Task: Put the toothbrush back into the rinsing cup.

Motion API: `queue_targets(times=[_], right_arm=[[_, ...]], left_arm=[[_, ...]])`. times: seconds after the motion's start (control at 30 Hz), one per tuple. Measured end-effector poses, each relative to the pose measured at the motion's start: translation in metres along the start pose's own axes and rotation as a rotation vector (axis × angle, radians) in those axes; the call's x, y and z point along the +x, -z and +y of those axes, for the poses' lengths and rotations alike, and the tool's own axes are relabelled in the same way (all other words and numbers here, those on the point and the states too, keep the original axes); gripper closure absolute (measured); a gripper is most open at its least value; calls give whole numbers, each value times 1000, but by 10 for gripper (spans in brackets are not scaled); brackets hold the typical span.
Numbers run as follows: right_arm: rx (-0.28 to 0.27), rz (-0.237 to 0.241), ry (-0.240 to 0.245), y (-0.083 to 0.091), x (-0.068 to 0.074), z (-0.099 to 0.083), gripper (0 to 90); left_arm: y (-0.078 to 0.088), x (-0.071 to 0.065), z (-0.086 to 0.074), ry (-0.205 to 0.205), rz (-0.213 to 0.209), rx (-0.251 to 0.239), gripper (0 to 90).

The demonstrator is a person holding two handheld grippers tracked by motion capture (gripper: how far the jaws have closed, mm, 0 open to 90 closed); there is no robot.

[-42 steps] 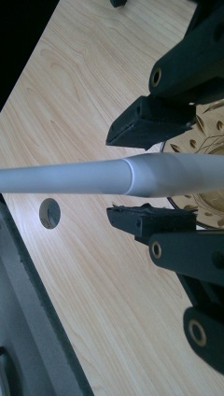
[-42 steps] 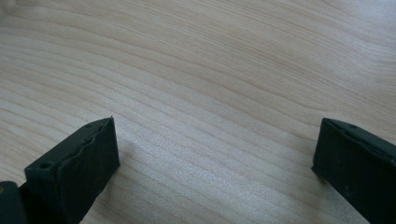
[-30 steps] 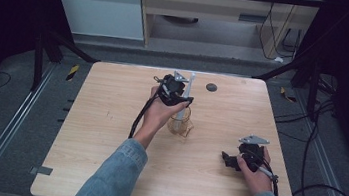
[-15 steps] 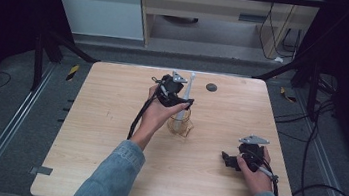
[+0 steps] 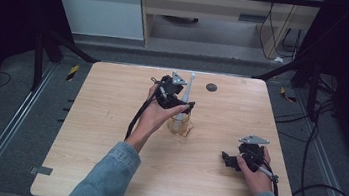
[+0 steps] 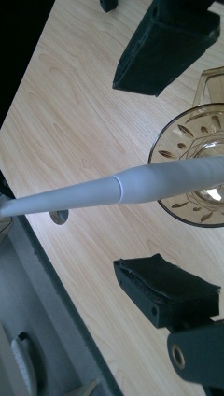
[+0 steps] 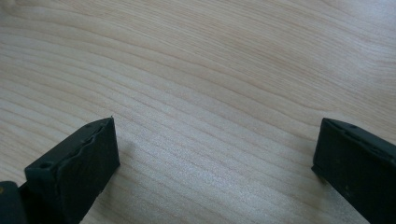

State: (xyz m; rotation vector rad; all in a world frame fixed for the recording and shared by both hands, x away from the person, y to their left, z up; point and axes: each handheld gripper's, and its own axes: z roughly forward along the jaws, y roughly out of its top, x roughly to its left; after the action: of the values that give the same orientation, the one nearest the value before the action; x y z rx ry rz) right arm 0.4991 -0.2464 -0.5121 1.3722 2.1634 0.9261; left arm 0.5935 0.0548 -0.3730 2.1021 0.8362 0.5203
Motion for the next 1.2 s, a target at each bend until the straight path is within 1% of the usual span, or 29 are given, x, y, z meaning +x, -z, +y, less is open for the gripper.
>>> queue_targets(times=[0.07,0.13,0.23,0.33,0.37,0.5,0.63,0.7,0.83,1.07,1.2], right_arm=[[0,0,1,0,0,0,4],[0,0,0,0,0,0,4],[0,0,1,0,0,0,4],[0,0,1,0,0,0,4],[0,0,0,0,0,0,3],[0,0,2,0,0,0,4],[0,-1,2,0,0,0,4],[0,-1,2,0,0,0,4],[0,0,1,0,0,0,4],[0,-1,1,0,0,0,4],[0,-1,2,0,0,0,4]], left_arm=[[3,0,0,-11,-9,-10,84],[5,0,0,-11,-17,-20,81],[8,-2,0,-40,-38,-28,67],[11,-4,-1,-52,-44,-35,64],[13,-5,-2,-62,-47,-38,62],[16,-8,-4,-68,-47,-48,60],[24,-12,-7,-81,-51,-66,60],[25,-12,-7,-85,-51,-66,60],[31,-12,-6,-84,-48,-87,60],[33,-12,-8,-94,-53,-82,56],[37,-12,-12,-97,-50,-79,56]])
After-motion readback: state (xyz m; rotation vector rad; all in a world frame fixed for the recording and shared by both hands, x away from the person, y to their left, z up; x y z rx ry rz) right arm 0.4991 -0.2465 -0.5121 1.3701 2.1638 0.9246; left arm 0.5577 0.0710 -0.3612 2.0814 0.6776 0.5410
